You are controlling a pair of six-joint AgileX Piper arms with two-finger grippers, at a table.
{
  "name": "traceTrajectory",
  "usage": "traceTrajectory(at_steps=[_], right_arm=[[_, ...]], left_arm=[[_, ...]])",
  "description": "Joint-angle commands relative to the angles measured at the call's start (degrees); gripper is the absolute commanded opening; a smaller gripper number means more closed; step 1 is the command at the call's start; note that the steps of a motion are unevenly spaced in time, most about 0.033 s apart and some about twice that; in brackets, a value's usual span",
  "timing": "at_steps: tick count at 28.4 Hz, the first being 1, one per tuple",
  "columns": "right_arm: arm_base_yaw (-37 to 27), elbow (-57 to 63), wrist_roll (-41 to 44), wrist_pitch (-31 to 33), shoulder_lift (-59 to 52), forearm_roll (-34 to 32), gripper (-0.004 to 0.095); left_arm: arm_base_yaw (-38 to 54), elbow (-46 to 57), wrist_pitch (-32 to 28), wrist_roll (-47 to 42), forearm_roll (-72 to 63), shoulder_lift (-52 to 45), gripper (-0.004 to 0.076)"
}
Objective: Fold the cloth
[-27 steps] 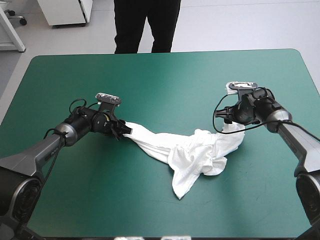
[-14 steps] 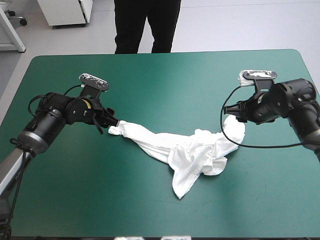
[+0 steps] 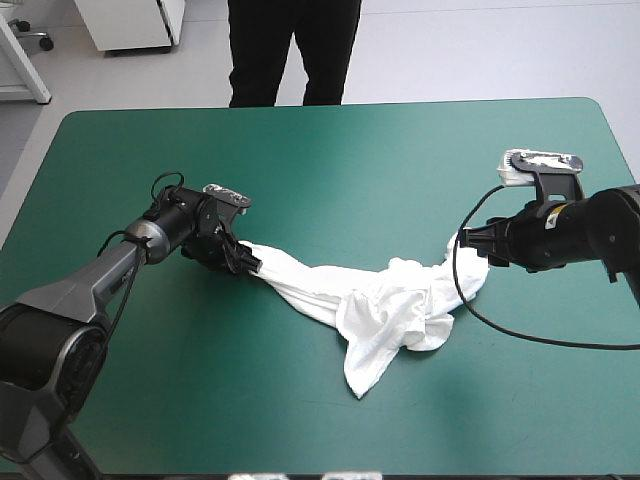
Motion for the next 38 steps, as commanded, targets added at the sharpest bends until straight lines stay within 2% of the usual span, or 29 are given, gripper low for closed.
traceTrajectory(at_steps=[1,3,6,8,11,16,19,21,25,27,31,38], right_arm=[[-0.3,-1.7,-0.3,0.0,-1.5,2.0,0.0463],[-0.3,-1.7,-1.0,0.0,-1.5,1.7,0.0463],[-0.3,-1.7,-1.6,0.0,-1.5,1.6,0.0463],[-0.3,-1.7,-1.6,0.0,-1.5,1.6,0.0463],[-0.3,-1.7,-1.6,0.0,-1.5,2.2,0.0462],[-0.1,-0.1,-1.6,0.0,-1.6,7.5,0.0463],[3.3,2.4,-0.9,0.0,-2.0,8.6,0.0463],[7.2,4.6,1.0,0.0,-2.3,6.8,0.0463],[15.1,9.1,5.3,0.0,-2.3,-2.0,0.0483],[18.3,11.5,8.0,-0.3,-2.0,-6.1,0.0528],[19.2,16.7,11.2,-4.7,-2.0,-6.5,0.0609],[19.1,27.2,13.0,-17.5,-1.4,-6.5,0.0608]], left_arm=[[1.9,-4.0,-3.1,-0.4,-2.3,-0.1,0.0490],[3.2,-5.5,-2.6,3.1,-6.9,1.8,0.0438],[3.4,-5.7,-1.0,8.8,-11.5,3.1,0.0141],[2.9,-5.7,-0.7,11.6,-12.9,3.2,-0.0005],[2.8,-5.7,-0.7,12.6,-13.0,3.2,-0.0009],[2.8,-5.7,-0.2,12.6,-12.8,3.2,-0.0009],[2.8,-5.7,0.4,12.6,-12.5,3.2,-0.0009],[2.8,-5.7,0.4,12.6,-12.1,3.2,-0.0009],[2.8,-5.7,0.4,12.6,-12.1,3.2,-0.0009],[2.8,-5.7,0.4,12.6,-12.1,3.2,-0.0009],[2.8,-5.7,0.4,12.4,-12.2,3.2,-0.0009],[2.8,-5.7,0.4,12.3,-12.3,3.2,-0.0009]])
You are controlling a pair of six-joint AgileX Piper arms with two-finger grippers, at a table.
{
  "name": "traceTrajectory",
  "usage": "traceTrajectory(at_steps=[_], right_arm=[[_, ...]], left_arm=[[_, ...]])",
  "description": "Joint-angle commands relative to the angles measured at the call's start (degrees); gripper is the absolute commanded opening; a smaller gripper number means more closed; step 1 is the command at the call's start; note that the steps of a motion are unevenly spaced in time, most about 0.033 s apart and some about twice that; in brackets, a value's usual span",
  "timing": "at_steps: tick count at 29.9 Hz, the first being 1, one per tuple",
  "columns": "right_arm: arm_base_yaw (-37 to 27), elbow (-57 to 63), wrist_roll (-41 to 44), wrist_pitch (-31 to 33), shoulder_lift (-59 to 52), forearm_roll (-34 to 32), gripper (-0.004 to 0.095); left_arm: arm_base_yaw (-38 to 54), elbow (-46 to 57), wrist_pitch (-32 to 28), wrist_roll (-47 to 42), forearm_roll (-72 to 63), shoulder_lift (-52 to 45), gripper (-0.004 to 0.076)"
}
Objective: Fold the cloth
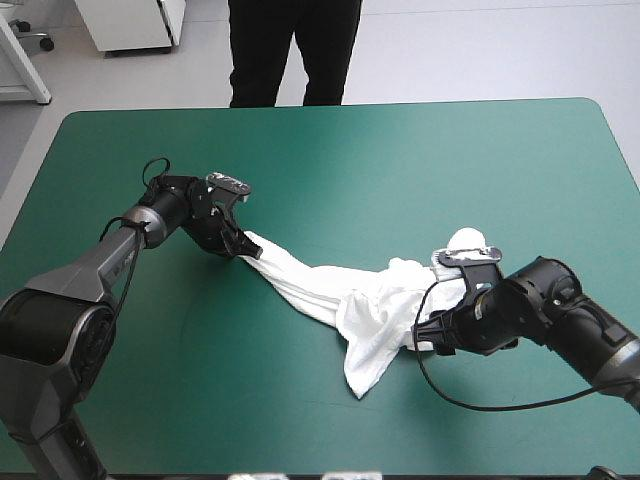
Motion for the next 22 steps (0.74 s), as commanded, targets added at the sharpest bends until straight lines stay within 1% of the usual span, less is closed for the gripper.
traceTrajectory(at_steps=[1,7,12,16,17,18,19,20,22], right_arm=[[0.0,3.4,1.8,-8.0,0.1,-0.7,0.0608],[0.0,5.3,2.2,-15.0,5.4,-1.2,0.0608],[0.0,5.2,2.4,-16.4,10.5,-1.3,0.0608],[0.0,5.2,3.4,-20.7,13.9,-2.3,0.0604],[0.0,5.2,3.4,-21.3,14.5,-2.2,0.0588],[0.0,5.2,3.4,-21.6,15.0,-2.0,0.0564],[0.0,5.2,3.4,-21.5,15.4,-2.0,0.0516],[0.0,5.2,3.4,-21.2,15.9,-2.2,0.0443],[0.0,5.2,3.3,-20.7,16.2,-2.3,0.0249]], left_arm=[[-0.6,-0.5,0.4,-0.4,-2.0,-1.3,-0.0009],[-0.6,-0.5,0.4,-0.4,-2.0,-1.3,-0.0009],[-0.6,-0.5,0.4,-0.4,-2.0,-1.5,-0.0009],[-0.6,-0.5,0.4,-0.4,-2.0,-1.5,-0.0009],[-0.6,-0.5,0.4,-0.4,-2.0,-1.5,-0.0009],[-0.6,-0.5,0.4,-0.4,-2.0,-1.5,-0.0009],[-0.6,-0.5,0.4,-0.4,-2.0,-1.5,-0.0009],[-0.6,-0.5,0.4,-0.4,-2.0,-1.5,-0.0009],[-0.6,-0.5,0.6,-0.4,-2.0,-1.5,-0.0009]])
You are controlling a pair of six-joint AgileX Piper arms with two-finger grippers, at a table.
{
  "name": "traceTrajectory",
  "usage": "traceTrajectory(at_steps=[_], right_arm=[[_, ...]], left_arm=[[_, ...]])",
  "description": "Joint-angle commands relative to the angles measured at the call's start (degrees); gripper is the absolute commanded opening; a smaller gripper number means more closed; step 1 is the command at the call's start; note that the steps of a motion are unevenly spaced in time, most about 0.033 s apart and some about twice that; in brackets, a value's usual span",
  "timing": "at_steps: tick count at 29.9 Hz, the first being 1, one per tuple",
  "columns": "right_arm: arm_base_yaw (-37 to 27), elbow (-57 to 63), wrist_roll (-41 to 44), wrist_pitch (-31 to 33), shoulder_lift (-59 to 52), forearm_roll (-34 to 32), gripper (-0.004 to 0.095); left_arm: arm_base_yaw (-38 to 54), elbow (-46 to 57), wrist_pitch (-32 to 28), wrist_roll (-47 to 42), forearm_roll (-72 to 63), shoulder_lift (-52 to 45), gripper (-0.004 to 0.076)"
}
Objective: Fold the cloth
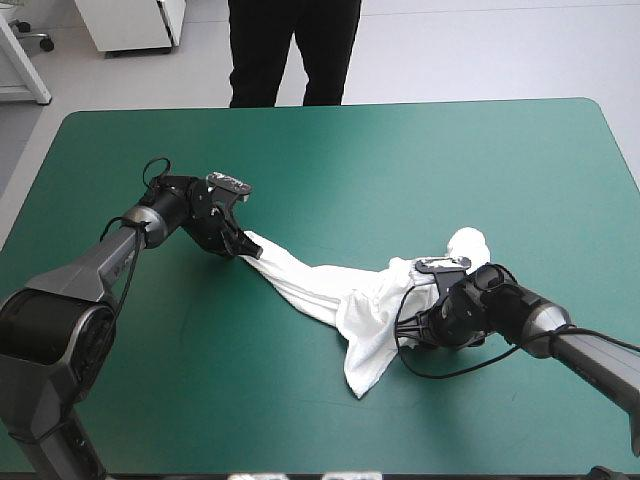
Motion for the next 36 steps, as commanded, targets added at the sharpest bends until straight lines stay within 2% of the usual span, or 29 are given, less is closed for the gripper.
traceTrajectory(at_steps=[1,2,6,12,16,24,28,36], right_arm=[[0.0,-0.8,-0.3,-3.5,0.3,0.7,0.0114],[0.0,-0.8,-0.3,-3.3,0.1,0.7,-0.0020],[0.0,-1.0,-0.3,-1.1,-1.5,-0.6,-0.0018],[0.0,-6.3,-0.3,6.3,-8.5,-7.4,-0.0017],[0.0,-14.2,-0.5,11.2,-13.8,-12.4,-0.0017],[0.0,-32.7,-8.3,19.5,-17.6,-17.4,-0.0017],[0.0,-43.8,-12.3,20.6,-17.6,-18.9,-0.0017],[0.0,-63.7,-20.9,17.6,-17.5,-19.1,-0.0017]], left_arm=[[-0.6,-0.5,0.7,-0.4,-2.0,-1.5,-0.0009],[-0.6,-0.5,0.7,-0.4,-2.0,-1.5,-0.0009],[-0.6,-0.6,1.1,-0.4,-2.1,-2.3,-0.0009],[-0.6,-2.1,3.5,-0.4,-1.7,-7.7,-0.0009],[-0.6,-3.9,5.2,-0.4,-1.6,-13.6,-0.0009],[-0.6,-9.3,7.2,-0.2,-1.6,-25.7,-0.0009],[-0.6,-14.6,7.3,-0.1,-1.8,-30.8,-0.0009],[-0.6,-29.8,6.6,-0.1,-2.0,-36.5,-0.0009]])
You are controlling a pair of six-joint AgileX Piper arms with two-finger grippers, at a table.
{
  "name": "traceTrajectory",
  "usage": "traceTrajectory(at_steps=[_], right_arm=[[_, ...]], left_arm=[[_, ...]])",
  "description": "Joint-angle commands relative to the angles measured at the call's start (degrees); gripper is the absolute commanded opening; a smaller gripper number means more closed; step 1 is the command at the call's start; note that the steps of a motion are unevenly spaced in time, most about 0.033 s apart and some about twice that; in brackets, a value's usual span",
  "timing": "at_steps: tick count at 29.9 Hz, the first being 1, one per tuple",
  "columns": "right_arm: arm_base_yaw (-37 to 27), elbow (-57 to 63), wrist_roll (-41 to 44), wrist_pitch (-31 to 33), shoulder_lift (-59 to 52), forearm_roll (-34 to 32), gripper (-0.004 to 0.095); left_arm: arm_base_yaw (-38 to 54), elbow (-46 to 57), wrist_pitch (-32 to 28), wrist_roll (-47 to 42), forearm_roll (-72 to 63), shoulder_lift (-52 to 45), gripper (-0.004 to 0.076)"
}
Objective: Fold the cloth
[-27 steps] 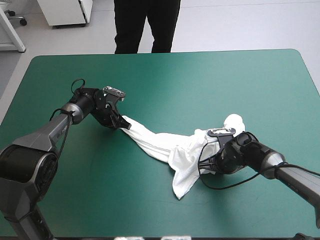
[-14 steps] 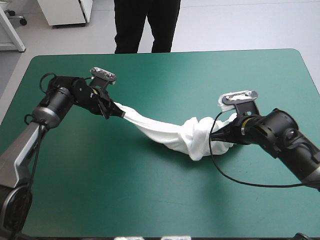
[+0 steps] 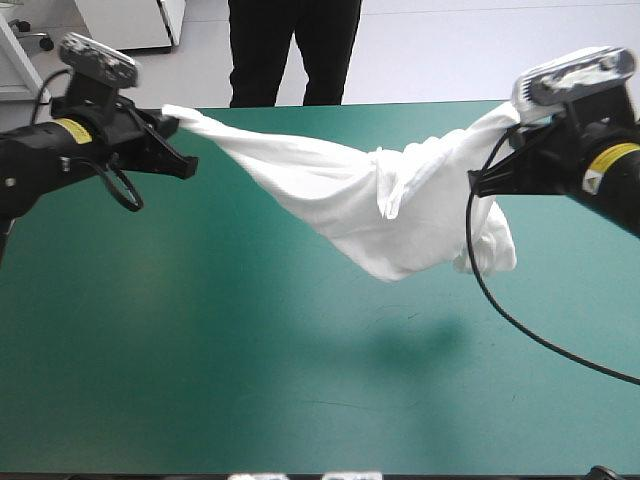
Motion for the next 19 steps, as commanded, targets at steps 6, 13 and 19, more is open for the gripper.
traceTrajectory(at_steps=[6,13,19], right_arm=[[0.0,-19.7,-6.5,-7.1,-0.2,-2.1,-0.0017],[0.0,-24.0,-6.1,4.2,0.8,-1.4,-0.0017],[0.0,-18.2,-1.1,5.3,-2.7,5.5,-0.0017]], left_arm=[[-0.2,-18.1,-5.1,-0.1,-4.2,-4.2,-0.0009],[-0.4,-18.0,-2.1,0.5,-4.3,-6.9,-0.0009],[-6.8,-7.4,1.6,-0.4,5.9,-12.4,-0.0009]])
